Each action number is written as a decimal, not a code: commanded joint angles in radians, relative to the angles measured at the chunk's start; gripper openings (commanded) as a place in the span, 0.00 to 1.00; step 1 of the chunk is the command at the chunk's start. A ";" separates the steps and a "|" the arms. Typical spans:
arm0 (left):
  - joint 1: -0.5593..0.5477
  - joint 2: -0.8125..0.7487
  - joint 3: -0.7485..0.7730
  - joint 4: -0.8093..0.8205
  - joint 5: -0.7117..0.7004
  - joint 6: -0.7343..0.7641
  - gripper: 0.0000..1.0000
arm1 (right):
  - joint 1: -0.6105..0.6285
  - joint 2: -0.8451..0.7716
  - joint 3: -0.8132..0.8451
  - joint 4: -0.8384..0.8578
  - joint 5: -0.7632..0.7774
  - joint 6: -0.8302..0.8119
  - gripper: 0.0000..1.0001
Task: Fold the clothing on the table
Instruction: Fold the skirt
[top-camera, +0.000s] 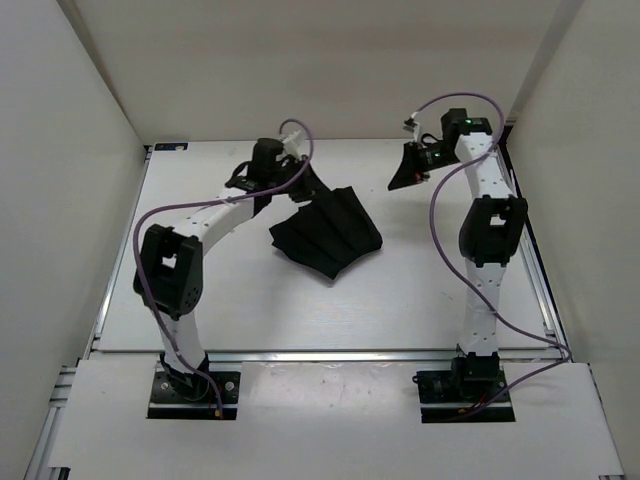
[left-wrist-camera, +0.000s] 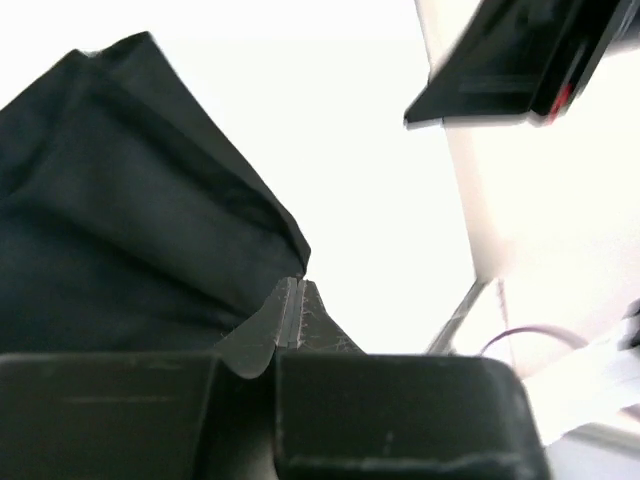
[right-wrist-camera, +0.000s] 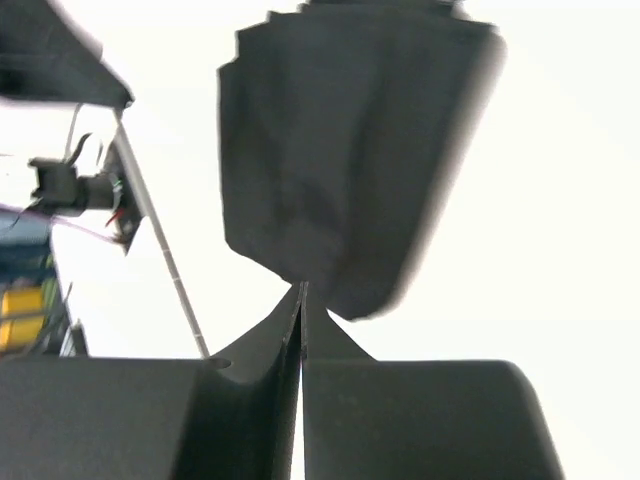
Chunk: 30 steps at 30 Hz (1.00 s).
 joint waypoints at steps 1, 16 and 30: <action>-0.062 0.095 0.107 -0.347 -0.083 0.200 0.00 | -0.063 -0.043 -0.042 0.014 0.073 0.000 0.00; -0.051 0.061 -0.008 -0.501 -0.453 0.338 0.00 | -0.181 -0.191 -0.268 0.028 0.127 -0.009 0.00; 0.025 0.306 0.220 -0.651 -0.530 0.482 0.00 | -0.156 -0.285 -0.401 0.027 0.129 -0.026 0.00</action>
